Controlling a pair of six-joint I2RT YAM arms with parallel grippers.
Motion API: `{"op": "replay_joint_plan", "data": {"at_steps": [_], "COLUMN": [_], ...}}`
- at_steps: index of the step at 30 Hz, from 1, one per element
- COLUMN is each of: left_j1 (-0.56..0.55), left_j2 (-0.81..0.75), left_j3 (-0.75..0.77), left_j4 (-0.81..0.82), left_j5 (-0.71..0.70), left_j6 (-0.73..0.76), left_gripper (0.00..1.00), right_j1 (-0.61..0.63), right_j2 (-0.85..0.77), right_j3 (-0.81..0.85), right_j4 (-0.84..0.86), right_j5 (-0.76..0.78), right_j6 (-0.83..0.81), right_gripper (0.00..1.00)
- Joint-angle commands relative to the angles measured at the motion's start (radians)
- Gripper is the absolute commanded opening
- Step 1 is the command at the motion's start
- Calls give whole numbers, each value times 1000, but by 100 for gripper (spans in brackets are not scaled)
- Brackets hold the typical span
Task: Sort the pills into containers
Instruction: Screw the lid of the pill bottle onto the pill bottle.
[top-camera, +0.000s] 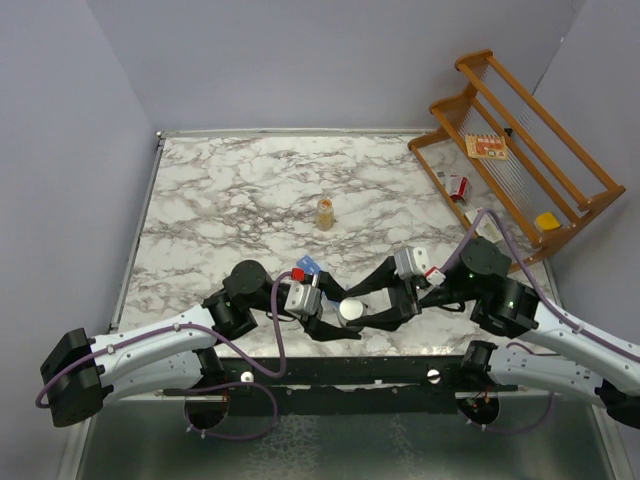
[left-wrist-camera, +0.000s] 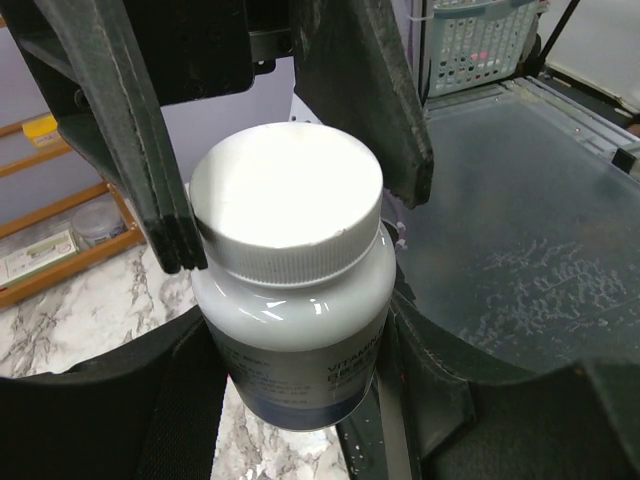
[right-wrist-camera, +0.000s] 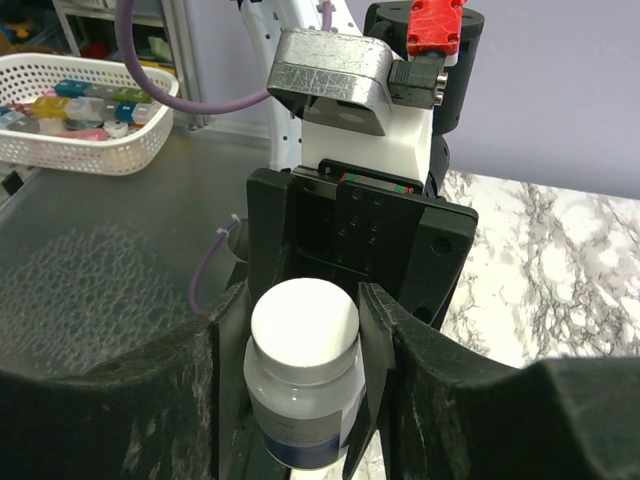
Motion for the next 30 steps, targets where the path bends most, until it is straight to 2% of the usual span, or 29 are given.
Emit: {"op": "replay_joint_plan", "data": {"at_steps": [1,7,14,30], "left_j1": [-2,-2,-2,-2], "left_j2": [-18,-28,-59,-107], "left_j3": [19,13,-4,-11], "left_j4": [25,25,25,14], "left_j5": [-34,-63,-179,-438], "left_j6": [10,15,15,21], "left_gripper": [0,0,0,0], "right_j1": [5,5,4,5], "right_j2": [10,10,2,50], "right_j3": [-12,-12,-8,-35], "right_j4": [16,13,-7,-38], "right_j5": [-25,-24,-2,207], "right_j6": [9,5,-8,-40], "right_gripper": [45,40,27,14]}}
